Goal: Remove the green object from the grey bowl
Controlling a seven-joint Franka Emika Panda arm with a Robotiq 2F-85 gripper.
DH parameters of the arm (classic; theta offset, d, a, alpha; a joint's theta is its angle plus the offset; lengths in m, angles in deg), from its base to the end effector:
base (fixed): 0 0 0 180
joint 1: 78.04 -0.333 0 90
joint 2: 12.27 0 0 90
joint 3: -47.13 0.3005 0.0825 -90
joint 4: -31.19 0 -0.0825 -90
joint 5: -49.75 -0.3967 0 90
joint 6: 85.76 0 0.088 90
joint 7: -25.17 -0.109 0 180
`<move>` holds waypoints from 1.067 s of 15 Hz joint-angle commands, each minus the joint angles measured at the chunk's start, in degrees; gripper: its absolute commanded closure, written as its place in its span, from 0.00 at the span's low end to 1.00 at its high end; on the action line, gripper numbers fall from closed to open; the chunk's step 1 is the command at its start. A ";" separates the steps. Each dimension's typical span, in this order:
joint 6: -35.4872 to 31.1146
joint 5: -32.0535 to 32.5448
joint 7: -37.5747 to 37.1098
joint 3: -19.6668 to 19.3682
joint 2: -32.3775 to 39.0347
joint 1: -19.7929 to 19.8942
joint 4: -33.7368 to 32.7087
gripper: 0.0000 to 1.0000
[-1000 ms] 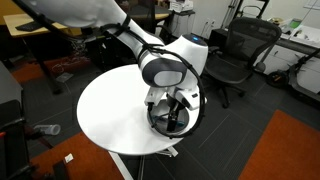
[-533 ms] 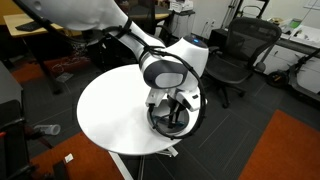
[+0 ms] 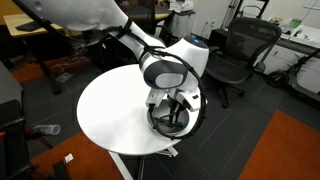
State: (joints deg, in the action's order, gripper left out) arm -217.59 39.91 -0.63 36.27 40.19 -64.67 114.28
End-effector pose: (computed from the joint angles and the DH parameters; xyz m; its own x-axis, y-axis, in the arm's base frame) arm 0.6555 -0.2693 0.1191 0.6035 -0.7968 -0.0287 -0.7956 -0.6042 0.0448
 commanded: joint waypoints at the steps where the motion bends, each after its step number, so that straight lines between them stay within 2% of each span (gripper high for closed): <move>1: -0.12 -0.77 2.63 0.37 -2.80 -0.02 2.49 0.95; 16: -6.13 2.16 5.60 -0.79 -15.57 -3.58 14.59 0.95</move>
State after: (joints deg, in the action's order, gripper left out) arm -221.36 40.86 3.68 36.12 29.62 -66.71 122.95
